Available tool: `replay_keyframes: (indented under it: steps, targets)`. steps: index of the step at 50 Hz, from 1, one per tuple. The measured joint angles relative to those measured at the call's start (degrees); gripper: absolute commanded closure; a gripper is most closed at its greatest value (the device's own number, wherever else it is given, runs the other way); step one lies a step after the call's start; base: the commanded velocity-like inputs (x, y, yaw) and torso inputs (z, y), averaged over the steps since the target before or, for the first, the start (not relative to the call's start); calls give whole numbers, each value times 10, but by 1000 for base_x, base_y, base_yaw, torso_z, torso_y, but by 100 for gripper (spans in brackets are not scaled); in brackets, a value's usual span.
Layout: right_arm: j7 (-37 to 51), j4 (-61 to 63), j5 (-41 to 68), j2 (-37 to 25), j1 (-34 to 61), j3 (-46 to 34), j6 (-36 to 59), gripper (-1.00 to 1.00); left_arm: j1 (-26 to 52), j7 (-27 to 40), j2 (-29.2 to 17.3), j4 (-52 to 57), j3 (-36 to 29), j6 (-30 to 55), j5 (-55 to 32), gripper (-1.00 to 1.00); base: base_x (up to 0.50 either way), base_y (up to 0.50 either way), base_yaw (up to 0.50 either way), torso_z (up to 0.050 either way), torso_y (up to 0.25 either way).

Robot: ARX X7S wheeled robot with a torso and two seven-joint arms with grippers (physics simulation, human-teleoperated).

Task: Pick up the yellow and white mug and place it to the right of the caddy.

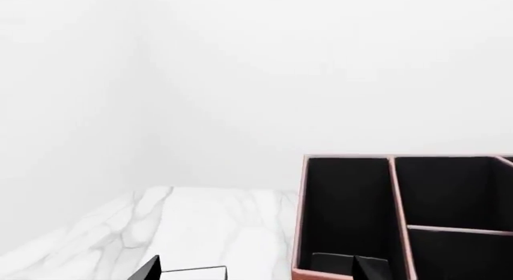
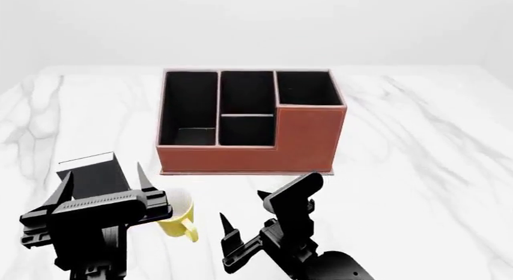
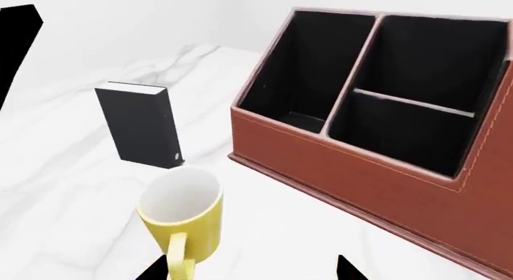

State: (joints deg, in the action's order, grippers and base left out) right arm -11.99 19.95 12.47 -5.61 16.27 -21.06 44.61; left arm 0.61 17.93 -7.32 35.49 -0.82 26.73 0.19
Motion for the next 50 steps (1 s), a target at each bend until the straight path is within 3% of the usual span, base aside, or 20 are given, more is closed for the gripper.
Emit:
replay_keyframes:
  steps: [50]
  targets:
    - [50, -123, 4, 29, 51, -109, -26, -100, -8, 27, -21, -4, -7, -16, -27, -100, 0, 0, 0, 0, 0]
